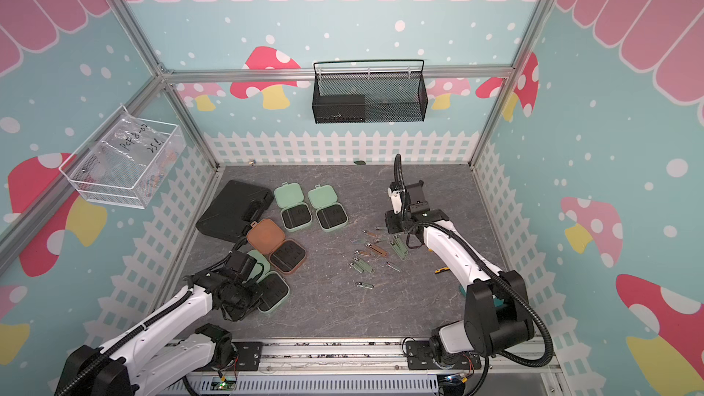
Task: Organize nail clipper sets
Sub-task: Move the storage box to the center of the board.
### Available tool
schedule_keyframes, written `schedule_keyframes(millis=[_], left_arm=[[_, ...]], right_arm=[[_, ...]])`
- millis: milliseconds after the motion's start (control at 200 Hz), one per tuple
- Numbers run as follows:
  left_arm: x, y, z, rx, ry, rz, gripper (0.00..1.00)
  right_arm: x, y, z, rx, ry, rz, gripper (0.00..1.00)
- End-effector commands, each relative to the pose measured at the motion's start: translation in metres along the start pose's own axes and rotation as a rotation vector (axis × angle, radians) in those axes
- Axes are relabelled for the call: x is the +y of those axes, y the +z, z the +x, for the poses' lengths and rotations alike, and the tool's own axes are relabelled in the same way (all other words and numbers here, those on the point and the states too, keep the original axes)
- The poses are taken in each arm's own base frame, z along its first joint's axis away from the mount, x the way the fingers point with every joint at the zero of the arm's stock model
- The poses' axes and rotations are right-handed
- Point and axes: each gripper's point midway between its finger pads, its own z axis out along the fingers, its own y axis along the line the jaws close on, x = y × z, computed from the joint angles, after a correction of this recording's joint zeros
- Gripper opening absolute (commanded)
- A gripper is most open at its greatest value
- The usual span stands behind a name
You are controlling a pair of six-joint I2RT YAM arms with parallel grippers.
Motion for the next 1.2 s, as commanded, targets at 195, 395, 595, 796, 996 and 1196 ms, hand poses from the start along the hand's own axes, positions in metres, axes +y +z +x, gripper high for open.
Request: schedule_keyframes(millis=[195, 395, 595, 796, 996, 1196], left_arm=[[0.014, 0.002, 0.041, 0.066, -0.008, -0.026, 0.09], [-0.003, -0.004, 0.054, 0.036, 0.039, -0.016, 0.09], [-0.031, -0.008, 0.069, 0.010, 0.082, 0.027, 0.09], [-0.059, 0.004, 0.081, 0.004, 0.116, 0.039, 0.09], [-0.088, 0.012, 0.081, -0.038, 0.122, 0.070, 0.07], [-0.090, 0.008, 0.085, -0.096, 0.139, 0.096, 0.06]], right_arm=[[0.010, -0.009, -0.004, -0.016, -0.024, -0.041, 0.36], [0.013, -0.012, -0.004, -0.028, -0.025, -0.057, 0.36], [0.016, -0.020, -0.007, -0.056, -0.030, -0.066, 0.36], [0.017, -0.024, -0.008, -0.066, -0.031, -0.071, 0.36], [0.018, -0.024, -0.007, -0.065, -0.033, -0.075, 0.36], [0.017, -0.021, -0.007, -0.063, -0.032, -0.074, 0.36]])
